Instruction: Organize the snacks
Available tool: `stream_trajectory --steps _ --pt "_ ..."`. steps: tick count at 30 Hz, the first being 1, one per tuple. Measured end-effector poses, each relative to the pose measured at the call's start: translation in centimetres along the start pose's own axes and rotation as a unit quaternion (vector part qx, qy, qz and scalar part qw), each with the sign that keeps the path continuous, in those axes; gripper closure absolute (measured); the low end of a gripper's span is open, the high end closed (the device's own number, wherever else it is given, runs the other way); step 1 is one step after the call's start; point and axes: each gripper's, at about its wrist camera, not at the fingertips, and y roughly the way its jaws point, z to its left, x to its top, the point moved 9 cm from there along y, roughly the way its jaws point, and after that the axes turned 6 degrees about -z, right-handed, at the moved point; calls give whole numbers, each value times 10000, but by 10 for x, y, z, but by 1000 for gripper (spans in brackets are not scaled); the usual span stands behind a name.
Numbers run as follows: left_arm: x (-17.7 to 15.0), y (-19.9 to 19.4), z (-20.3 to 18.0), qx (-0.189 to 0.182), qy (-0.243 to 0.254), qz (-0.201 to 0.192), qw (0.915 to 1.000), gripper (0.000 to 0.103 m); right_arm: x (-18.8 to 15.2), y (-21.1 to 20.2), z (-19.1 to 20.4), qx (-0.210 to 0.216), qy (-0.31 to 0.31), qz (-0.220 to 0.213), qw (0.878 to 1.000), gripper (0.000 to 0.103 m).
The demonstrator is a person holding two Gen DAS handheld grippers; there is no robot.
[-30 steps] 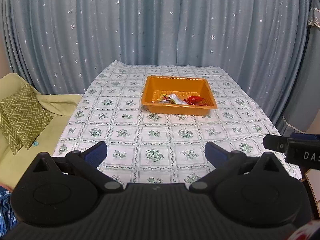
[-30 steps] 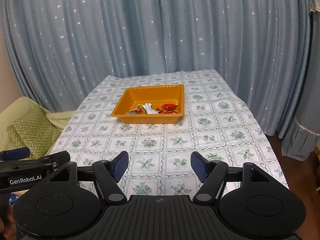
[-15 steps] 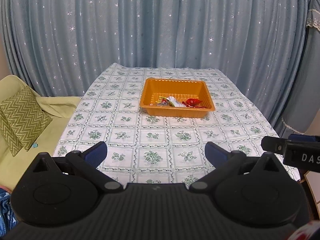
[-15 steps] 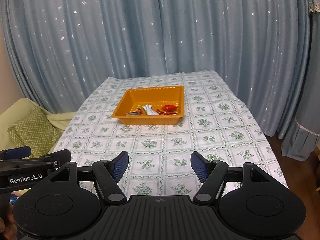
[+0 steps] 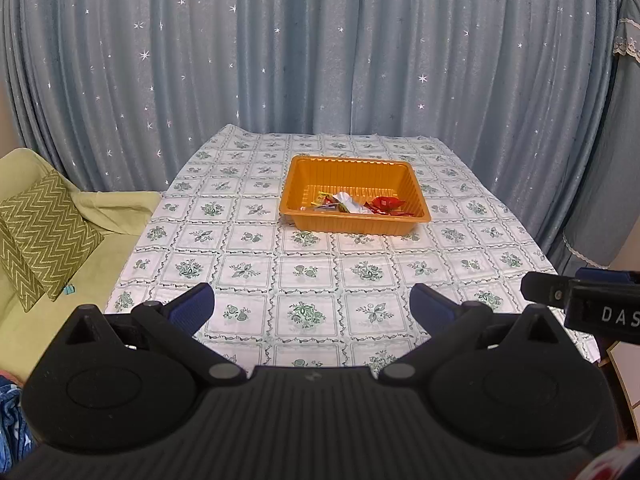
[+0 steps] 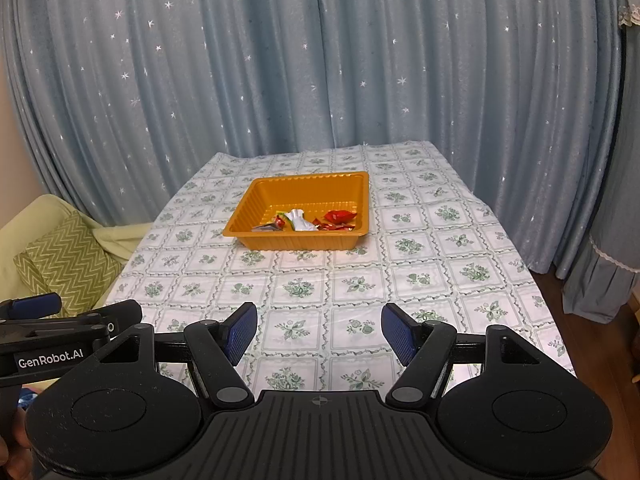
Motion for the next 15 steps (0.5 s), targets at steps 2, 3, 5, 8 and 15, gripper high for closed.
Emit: stream_trajectory --steps 2,3,5,8,15 --pt "0 0 0 -1 6 -3 10000 0 0 0 0 2 3 5 10000 34" --pt "0 0 0 -3 14 -1 10000 0 0 0 -1 4 4 5 10000 34" --pt "0 0 0 1 16 4 10000 0 0 0 0 0 4 0 10000 34" --pt "0 0 -1 2 32 -1 10000 0 1 0 -1 4 2 -12 10000 34" --pt "1 -1 -3 -14 30 2 10000 0 2 -1 -3 -1 19 -26 10000 34"
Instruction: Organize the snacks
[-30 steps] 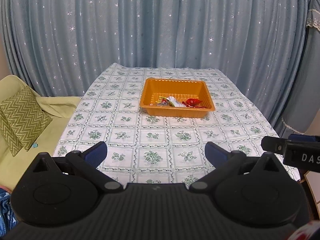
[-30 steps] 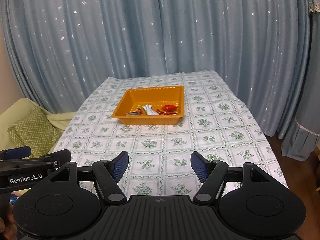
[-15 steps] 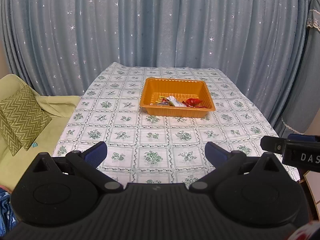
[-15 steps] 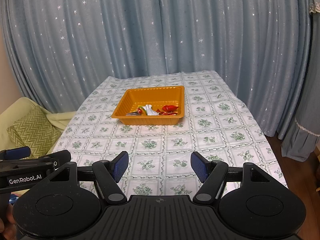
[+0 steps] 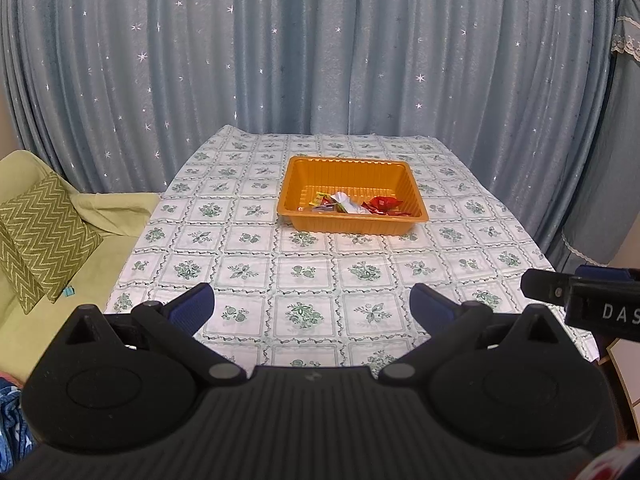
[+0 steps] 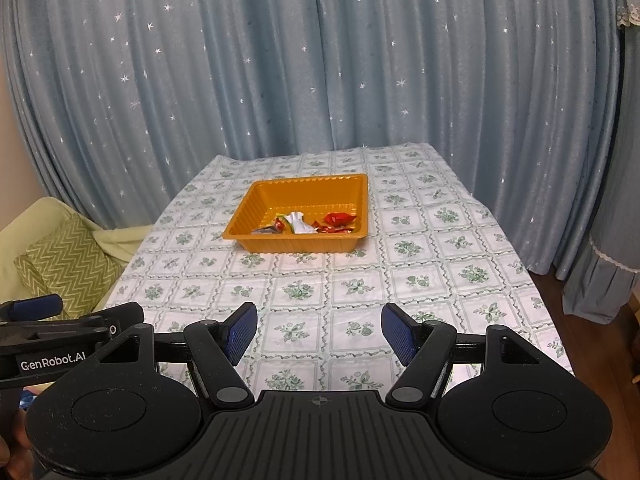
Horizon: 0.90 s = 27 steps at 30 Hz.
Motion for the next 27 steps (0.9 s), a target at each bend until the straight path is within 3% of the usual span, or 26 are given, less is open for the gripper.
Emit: stream_trajectory --steps 27 --pt "-1 -3 -1 -14 -37 6 10000 0 -2 -1 1 -1 30 11 10000 34"
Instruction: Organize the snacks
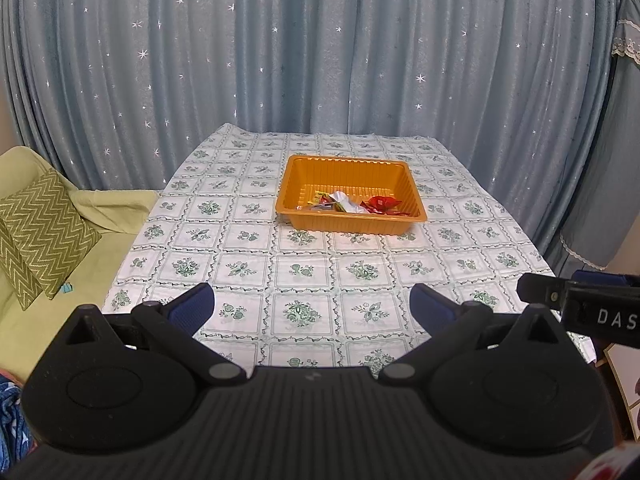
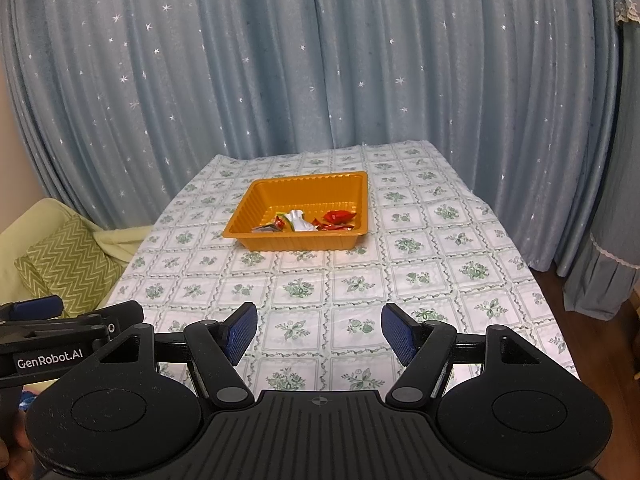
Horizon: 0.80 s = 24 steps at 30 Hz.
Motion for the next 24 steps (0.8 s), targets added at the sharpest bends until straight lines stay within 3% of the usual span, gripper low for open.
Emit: stream_trajectory --steps 24 --pt "-1 1 -1 -38 -12 21 10000 0 -2 1 0 1 -3 11 10000 34"
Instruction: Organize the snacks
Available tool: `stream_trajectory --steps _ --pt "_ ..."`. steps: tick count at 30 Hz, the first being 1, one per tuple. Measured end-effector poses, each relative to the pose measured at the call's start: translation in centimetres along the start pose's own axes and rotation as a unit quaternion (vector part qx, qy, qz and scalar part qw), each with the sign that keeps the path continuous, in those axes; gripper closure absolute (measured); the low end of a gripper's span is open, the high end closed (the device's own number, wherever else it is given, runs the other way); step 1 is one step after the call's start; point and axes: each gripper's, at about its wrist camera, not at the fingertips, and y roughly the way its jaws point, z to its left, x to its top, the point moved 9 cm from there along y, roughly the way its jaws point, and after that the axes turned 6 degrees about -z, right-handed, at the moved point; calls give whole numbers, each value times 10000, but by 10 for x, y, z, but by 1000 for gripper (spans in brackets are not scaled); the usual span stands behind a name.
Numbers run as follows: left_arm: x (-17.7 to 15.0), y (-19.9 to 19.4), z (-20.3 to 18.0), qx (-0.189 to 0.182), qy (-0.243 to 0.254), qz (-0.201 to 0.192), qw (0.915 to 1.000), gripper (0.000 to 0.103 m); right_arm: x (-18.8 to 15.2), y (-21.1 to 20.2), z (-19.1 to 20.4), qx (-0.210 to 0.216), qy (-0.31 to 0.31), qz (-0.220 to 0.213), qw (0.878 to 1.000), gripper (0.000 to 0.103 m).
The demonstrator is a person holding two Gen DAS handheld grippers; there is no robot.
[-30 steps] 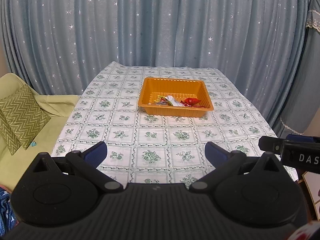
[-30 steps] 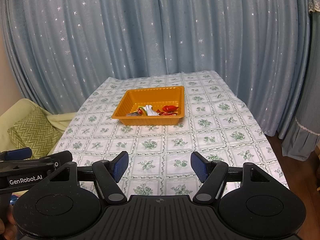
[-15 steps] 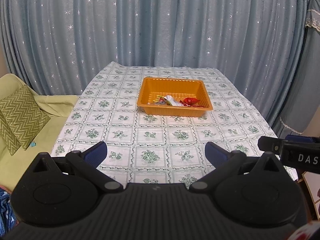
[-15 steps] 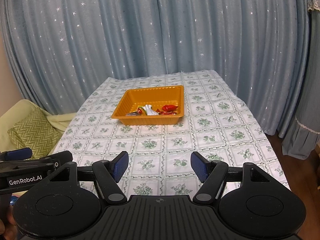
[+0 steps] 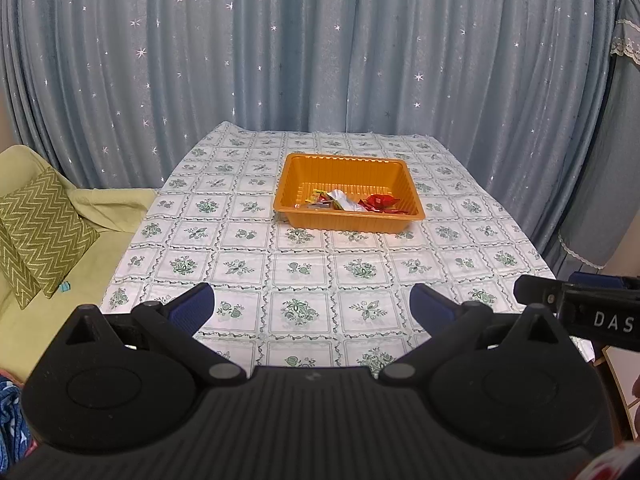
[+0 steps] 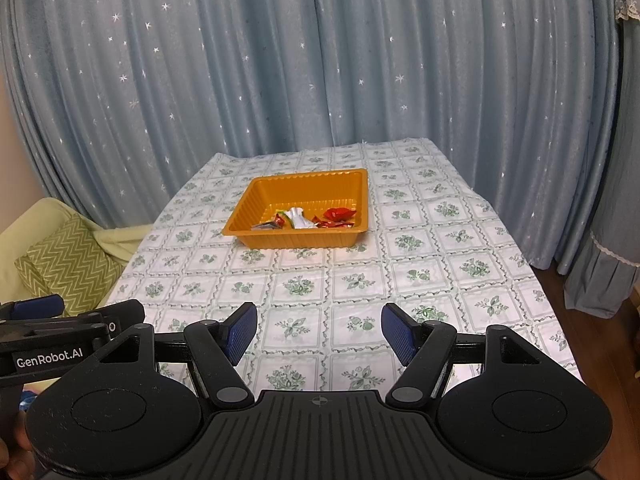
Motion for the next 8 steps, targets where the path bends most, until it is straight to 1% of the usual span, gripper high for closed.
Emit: stream_trajectory --steps 8 --pt "0 0 1 -14 -33 -98 9999 0 0 0 0 -4 11 3 10000 34"
